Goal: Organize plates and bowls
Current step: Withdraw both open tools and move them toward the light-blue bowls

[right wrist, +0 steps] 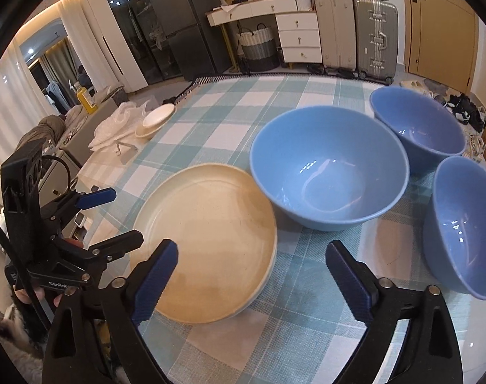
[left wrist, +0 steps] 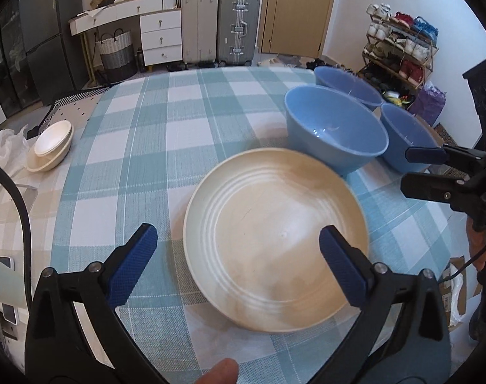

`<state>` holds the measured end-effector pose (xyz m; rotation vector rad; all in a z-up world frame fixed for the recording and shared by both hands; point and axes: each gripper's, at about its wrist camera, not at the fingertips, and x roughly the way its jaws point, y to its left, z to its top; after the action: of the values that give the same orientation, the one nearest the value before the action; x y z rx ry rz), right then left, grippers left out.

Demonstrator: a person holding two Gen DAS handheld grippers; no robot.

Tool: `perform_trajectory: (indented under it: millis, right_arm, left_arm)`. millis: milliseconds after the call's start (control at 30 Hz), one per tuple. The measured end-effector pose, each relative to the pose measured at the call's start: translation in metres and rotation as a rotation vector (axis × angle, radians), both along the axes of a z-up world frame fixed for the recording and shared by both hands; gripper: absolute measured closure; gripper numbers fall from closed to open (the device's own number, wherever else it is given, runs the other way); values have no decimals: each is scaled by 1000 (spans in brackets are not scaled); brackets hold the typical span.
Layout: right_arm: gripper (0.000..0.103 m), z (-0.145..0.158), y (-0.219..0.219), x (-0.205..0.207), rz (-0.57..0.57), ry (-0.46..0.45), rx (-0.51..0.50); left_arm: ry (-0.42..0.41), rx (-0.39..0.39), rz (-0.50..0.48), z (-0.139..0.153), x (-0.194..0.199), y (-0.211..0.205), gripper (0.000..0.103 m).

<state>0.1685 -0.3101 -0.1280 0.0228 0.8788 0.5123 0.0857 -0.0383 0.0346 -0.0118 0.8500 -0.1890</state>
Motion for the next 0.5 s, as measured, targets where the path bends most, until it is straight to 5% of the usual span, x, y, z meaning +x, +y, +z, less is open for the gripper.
perform_trajectory:
  millis: [500]
  right_arm:
    - [1, 90, -79, -38, -134, -199, 45]
  left_arm:
    - [-158, -38, -33, 96, 7, -26, 2]
